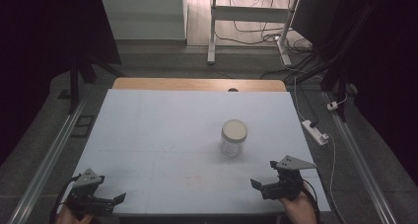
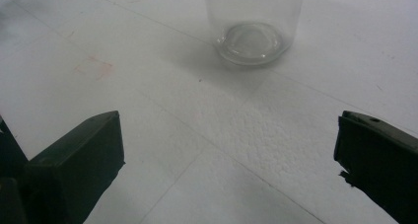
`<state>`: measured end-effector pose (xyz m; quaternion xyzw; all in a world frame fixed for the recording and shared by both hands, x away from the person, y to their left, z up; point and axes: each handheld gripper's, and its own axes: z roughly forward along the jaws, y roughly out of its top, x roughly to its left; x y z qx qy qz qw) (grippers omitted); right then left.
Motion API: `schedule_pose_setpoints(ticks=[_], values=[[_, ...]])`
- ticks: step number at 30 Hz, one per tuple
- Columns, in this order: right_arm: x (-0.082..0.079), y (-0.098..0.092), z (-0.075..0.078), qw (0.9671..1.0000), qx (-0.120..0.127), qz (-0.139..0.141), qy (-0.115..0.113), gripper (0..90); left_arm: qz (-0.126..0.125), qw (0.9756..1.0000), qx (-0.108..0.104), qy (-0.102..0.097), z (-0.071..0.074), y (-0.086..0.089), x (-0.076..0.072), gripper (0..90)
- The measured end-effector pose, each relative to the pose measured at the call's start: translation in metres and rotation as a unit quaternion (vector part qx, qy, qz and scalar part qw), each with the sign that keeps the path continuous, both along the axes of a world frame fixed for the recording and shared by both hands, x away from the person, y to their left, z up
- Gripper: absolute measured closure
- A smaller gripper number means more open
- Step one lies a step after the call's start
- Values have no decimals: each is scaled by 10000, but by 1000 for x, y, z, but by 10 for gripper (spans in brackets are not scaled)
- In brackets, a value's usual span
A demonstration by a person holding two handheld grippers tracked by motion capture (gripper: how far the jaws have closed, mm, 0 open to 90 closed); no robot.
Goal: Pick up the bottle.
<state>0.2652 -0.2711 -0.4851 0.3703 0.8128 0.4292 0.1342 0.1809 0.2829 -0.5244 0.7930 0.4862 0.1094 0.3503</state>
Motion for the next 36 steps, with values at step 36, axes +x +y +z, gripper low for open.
schedule_pose_setpoints(ticks=[36], values=[[45, 39, 3, 9998, 8, 168, 144, 0, -386, 9984, -402, 62, 0, -1, 3, 0]])
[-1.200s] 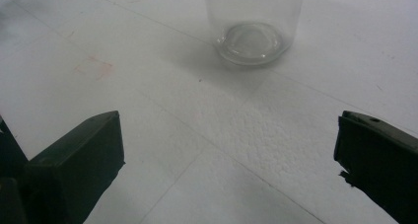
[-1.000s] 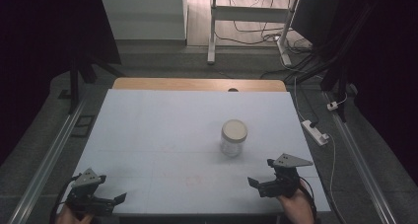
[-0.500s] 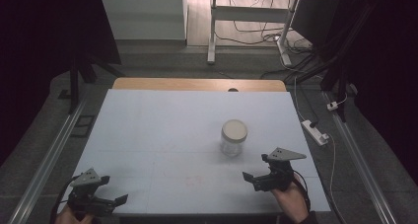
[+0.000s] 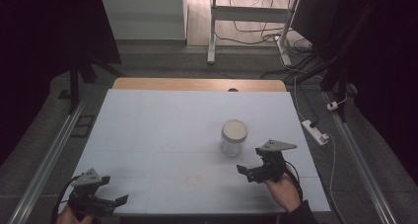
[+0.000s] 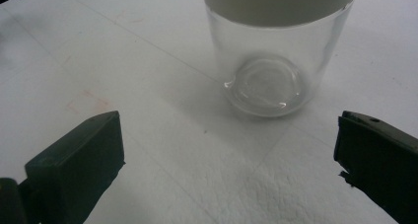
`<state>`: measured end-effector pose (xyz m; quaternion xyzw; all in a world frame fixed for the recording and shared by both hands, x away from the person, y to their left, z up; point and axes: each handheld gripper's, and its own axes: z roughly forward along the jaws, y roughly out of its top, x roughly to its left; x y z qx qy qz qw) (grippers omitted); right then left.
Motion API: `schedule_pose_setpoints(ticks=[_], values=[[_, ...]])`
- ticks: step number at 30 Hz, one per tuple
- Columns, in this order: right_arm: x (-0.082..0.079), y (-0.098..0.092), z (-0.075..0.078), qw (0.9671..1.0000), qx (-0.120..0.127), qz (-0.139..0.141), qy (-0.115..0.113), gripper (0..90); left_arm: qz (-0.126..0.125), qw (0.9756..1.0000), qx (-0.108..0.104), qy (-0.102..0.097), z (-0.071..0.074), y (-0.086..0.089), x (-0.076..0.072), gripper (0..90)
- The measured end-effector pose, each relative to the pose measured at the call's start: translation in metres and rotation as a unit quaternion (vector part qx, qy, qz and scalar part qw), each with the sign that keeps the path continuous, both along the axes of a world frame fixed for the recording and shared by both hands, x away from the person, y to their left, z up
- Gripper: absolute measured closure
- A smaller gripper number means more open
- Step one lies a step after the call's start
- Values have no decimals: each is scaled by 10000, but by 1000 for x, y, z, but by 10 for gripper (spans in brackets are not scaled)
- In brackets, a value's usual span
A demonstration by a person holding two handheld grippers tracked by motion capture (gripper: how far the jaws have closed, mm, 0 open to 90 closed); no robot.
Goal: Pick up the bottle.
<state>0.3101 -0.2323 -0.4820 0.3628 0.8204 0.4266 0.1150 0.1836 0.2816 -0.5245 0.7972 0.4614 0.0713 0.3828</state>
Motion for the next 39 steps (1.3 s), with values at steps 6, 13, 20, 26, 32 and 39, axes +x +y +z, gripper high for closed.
schedule_pose_setpoints(ticks=[6, 13, 20, 26, 32, 39], values=[[10, 7, -1, 9997, -186, -169, -51, 0, -2, 10000, -21, 13, 0, 0, 0, 0], [23, 15, -2, 9995, -286, -130, -39, 0, -26, 10000, -9, 20, 0, 0, 1, 0], [36, 21, -6, 9994, -298, -161, 31, 0, -23, 10000, -36, 30, -1, 1, 1, 0], [46, 27, -8, 9994, -326, -129, -43, 0, -18, 10000, -58, 45, -1, 1, 1, 0], [57, 34, -11, 9992, -376, -77, -79, 0, -23, 10000, -73, 51, -1, 1, 1, 0], [68, 43, -15, 9989, -428, -56, -201, 0, -42, 9999, -83, 58, -1, 2, 1, 0]])
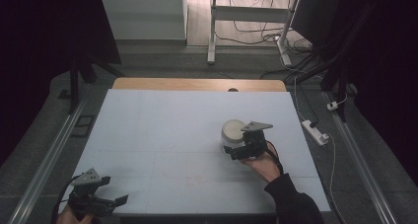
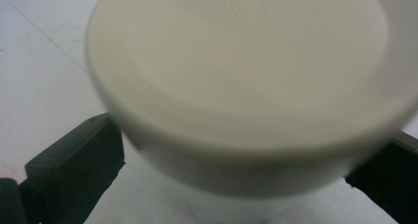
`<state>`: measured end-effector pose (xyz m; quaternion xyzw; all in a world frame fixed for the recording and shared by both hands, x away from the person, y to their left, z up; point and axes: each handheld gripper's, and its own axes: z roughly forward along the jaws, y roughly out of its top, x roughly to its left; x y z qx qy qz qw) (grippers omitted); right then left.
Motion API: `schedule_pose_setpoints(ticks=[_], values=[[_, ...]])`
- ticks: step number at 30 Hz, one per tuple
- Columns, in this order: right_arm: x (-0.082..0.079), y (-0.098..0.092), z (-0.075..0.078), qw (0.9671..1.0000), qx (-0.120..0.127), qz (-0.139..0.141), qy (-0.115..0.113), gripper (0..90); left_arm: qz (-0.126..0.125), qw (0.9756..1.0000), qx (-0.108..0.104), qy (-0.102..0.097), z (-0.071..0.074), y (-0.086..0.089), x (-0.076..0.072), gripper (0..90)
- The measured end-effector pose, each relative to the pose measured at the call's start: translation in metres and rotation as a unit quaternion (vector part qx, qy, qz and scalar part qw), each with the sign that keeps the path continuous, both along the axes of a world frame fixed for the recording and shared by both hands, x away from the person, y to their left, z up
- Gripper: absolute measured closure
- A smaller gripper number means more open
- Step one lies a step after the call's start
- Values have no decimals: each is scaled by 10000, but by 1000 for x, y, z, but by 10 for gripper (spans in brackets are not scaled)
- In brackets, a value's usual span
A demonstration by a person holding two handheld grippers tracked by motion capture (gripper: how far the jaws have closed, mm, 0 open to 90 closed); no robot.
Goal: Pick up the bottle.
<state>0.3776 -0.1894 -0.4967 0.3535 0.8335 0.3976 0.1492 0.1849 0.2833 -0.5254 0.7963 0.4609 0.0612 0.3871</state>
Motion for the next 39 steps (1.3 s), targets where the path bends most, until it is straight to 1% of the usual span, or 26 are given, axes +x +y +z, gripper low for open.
schedule_pose_setpoints(ticks=[11, 13, 15, 18, 31, 34, 39], values=[[9, 7, -8, 10000, -75, 12, -17, 0, -26, 10000, -24, 36, 0, 0, 0, 0], [10, 7, -9, 10000, -58, 11, -37, 22, -27, 10000, -32, 38, 0, 0, 0, 1], [11, 6, -10, 10000, -22, 6, -88, 45, -31, 10000, -36, 38, 0, 0, 0, 1], [9, 6, -9, 9999, -82, 35, -142, 56, -40, 10000, -39, 40, 0, 0, 1, 2], [8, 5, -8, 9997, -108, 79, -210, 63, -58, 9999, -80, 47, -1, 1, 1, 4], [7, 4, -8, 9994, -161, 81, -292, 63, -62, 9999, -88, 49, -1, 1, 1, 4], [6, 4, -4, 9996, -65, 94, -262, 63, -59, 9999, -94, 49, -1, 1, 1, 4]])
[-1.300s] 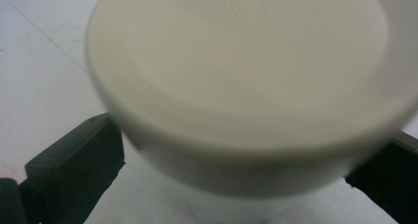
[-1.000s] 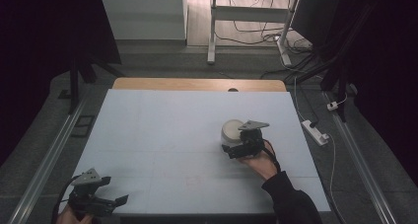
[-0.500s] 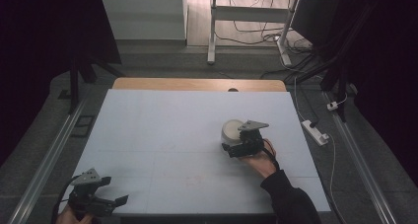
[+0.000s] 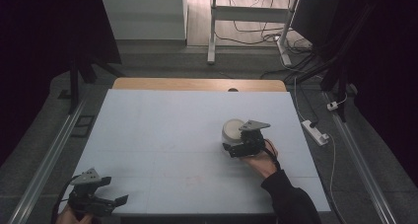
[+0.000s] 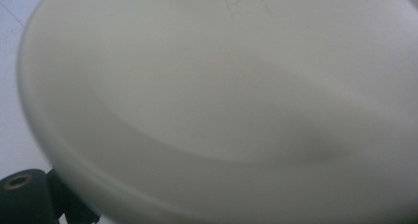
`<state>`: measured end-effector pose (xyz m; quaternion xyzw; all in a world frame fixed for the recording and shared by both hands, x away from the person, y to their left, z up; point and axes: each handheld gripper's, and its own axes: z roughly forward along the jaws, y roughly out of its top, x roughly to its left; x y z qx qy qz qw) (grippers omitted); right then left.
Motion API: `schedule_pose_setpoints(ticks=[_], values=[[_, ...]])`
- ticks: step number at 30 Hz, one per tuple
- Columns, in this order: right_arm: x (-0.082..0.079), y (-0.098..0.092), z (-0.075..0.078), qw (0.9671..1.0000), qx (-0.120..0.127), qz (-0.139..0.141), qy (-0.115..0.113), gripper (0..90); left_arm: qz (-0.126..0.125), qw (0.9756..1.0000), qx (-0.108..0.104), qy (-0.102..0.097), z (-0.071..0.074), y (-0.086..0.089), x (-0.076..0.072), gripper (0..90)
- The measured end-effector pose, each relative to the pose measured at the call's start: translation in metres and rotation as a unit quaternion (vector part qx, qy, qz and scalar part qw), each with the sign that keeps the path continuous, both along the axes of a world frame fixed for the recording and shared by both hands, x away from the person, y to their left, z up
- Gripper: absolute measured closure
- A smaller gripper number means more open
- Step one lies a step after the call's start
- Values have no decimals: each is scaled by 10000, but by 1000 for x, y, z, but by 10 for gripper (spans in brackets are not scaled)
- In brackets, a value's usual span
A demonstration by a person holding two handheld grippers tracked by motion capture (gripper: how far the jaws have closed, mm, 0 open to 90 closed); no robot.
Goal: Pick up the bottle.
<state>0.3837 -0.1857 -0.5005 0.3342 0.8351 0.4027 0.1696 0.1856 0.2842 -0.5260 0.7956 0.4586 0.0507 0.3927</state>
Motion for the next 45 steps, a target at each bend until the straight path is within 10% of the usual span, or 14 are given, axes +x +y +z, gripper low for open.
schedule_pose_setpoints(ticks=[45], values=[[-30, 67, 20, 9952, 143, 963, -81, 65, -8, 10000, -20, 26, 0, 0, 1, 5]])
